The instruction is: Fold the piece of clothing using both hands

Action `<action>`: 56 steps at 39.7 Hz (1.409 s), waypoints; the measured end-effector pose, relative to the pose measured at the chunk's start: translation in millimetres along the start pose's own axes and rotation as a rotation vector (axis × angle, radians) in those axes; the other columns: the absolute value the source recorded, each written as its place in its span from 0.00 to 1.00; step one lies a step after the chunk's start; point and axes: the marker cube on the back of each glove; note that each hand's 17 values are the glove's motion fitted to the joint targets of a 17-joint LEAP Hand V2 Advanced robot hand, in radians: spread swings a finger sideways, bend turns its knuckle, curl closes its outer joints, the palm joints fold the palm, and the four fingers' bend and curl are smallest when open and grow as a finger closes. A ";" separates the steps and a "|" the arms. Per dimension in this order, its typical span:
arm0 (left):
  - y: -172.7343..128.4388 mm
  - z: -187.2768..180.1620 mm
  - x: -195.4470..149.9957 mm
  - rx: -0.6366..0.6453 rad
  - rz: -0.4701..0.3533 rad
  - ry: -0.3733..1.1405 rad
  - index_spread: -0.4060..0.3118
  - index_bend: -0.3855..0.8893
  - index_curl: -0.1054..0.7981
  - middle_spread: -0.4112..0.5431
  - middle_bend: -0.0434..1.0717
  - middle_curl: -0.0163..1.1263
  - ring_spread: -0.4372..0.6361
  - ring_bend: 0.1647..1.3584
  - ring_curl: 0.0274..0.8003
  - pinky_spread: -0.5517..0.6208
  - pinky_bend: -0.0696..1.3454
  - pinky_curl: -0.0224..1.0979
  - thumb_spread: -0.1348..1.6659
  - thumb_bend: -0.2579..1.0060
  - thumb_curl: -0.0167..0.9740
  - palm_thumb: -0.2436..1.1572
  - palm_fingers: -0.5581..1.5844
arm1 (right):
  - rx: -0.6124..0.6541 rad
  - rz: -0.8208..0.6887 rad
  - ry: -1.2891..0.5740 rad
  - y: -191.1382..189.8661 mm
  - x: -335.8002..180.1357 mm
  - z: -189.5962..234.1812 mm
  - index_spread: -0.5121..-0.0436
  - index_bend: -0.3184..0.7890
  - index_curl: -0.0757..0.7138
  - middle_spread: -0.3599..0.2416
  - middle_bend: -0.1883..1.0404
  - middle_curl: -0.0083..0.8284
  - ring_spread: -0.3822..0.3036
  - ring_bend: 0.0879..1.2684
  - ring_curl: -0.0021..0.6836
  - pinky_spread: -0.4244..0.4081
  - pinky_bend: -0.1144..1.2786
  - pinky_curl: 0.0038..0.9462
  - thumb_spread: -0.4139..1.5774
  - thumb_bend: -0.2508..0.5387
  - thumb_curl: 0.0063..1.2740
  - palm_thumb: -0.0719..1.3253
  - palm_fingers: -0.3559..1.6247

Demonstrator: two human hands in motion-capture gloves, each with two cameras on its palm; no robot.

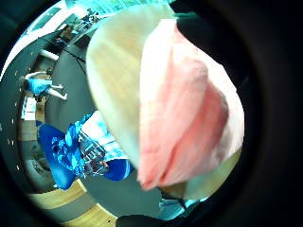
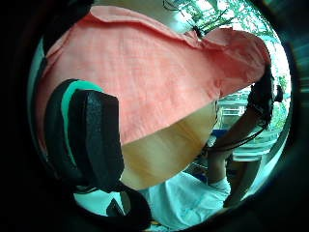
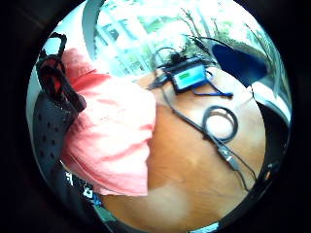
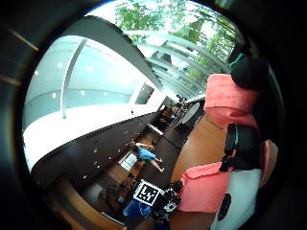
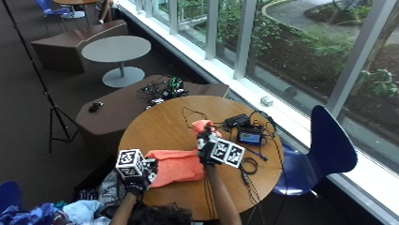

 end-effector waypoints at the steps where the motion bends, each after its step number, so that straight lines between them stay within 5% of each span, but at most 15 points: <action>1: 4.8 -7.9 -4.4 0.019 -0.005 0.015 0.41 0.43 0.51 0.44 0.22 0.32 0.62 0.32 0.39 0.85 0.30 0.37 0.88 0.20 0.16 0.18 0.41 | -0.022 -0.046 0.008 4.9 -15.2 11.2 0.52 0.38 0.24 0.27 0.51 0.61 0.23 0.56 0.62 0.24 0.54 0.39 0.58 0.34 0.46 0.82 0.73; 13: 54.8 -67.8 -60.2 0.129 -0.149 0.061 0.40 0.41 0.50 0.40 0.23 0.35 0.56 0.32 0.39 0.85 0.27 0.35 0.89 0.20 0.18 0.20 0.44 | -0.298 -0.528 0.072 103.2 -132.8 119.2 0.51 0.38 0.30 0.28 0.47 0.60 0.22 0.52 0.61 0.27 0.49 0.37 0.55 0.27 0.49 0.80 0.76; 18: 65.5 -71.8 -83.4 0.153 -0.210 0.090 0.40 0.40 0.49 0.38 0.24 0.36 0.55 0.33 0.39 0.84 0.26 0.34 0.89 0.20 0.19 0.20 0.44 | -0.341 -0.720 0.312 145.3 -138.9 146.8 0.51 0.40 0.34 0.28 0.46 0.60 0.20 0.52 0.61 0.26 0.47 0.37 0.57 0.28 0.48 0.78 0.78; 25: 81.0 -69.6 -99.1 0.152 -0.267 0.126 0.39 0.42 0.49 0.37 0.25 0.36 0.54 0.32 0.38 0.84 0.24 0.33 0.91 0.20 0.19 0.20 0.46 | -0.451 -0.857 0.396 211.7 -136.8 183.9 0.53 0.43 0.40 0.27 0.43 0.59 0.19 0.51 0.61 0.23 0.46 0.37 0.58 0.30 0.48 0.81 0.81; 29: 83.5 -69.2 -97.7 0.160 -0.266 0.135 0.40 0.44 0.50 0.37 0.24 0.37 0.53 0.30 0.37 0.84 0.23 0.33 0.92 0.21 0.18 0.19 0.47 | -0.358 -0.964 0.451 209.2 -132.5 199.8 0.52 0.39 0.41 0.24 0.42 0.59 0.21 0.49 0.61 0.23 0.48 0.38 0.57 0.28 0.48 0.81 0.79; 34: 81.5 -68.1 -94.7 0.157 -0.260 0.114 0.42 0.42 0.50 0.37 0.25 0.37 0.53 0.29 0.37 0.84 0.22 0.32 0.93 0.21 0.18 0.19 0.48 | -0.661 -0.936 0.374 235.3 -115.4 184.5 0.52 0.37 0.41 0.20 0.43 0.59 0.24 0.46 0.59 0.25 0.48 0.38 0.55 0.28 0.48 0.80 0.75; 42: 76.9 -68.4 -81.5 0.167 -0.222 0.054 0.40 0.41 0.50 0.37 0.24 0.38 0.53 0.28 0.37 0.84 0.21 0.32 0.95 0.24 0.20 0.24 0.48 | -0.778 -0.860 0.333 192.8 -74.8 133.6 0.52 0.42 0.45 0.16 0.36 0.56 0.31 0.37 0.57 0.38 0.40 0.37 0.63 0.26 0.45 0.74 0.63; 48: 71.0 -68.7 -58.5 0.119 -0.161 -0.029 0.40 0.41 0.49 0.37 0.23 0.38 0.52 0.28 0.37 0.84 0.21 0.32 0.95 0.26 0.21 0.27 0.48 | -0.932 -0.806 0.606 132.6 -35.8 66.9 0.45 0.44 0.48 0.28 0.32 0.54 0.31 0.25 0.51 0.50 0.35 0.35 0.74 0.25 0.40 0.61 0.56; 51: 70.7 -77.6 -29.7 0.053 -0.116 -0.106 0.40 0.41 0.49 0.37 0.22 0.38 0.52 0.27 0.37 0.84 0.22 0.32 0.94 0.26 0.22 0.28 0.48 | -1.038 -0.709 0.813 101.5 -13.5 32.2 0.39 0.41 0.49 0.37 0.28 0.52 0.46 0.13 0.50 0.62 0.39 0.39 0.80 0.27 0.37 0.56 0.36; 56: 63.4 -81.2 8.8 0.037 -0.048 -0.217 0.41 0.38 0.46 0.36 0.21 0.38 0.52 0.30 0.38 0.84 0.24 0.33 0.92 0.25 0.22 0.28 0.46 | -0.995 -0.534 0.934 67.2 9.4 -5.3 0.35 0.39 0.45 0.46 0.28 0.49 0.58 0.10 0.44 0.70 0.41 0.36 0.87 0.29 0.34 0.51 0.33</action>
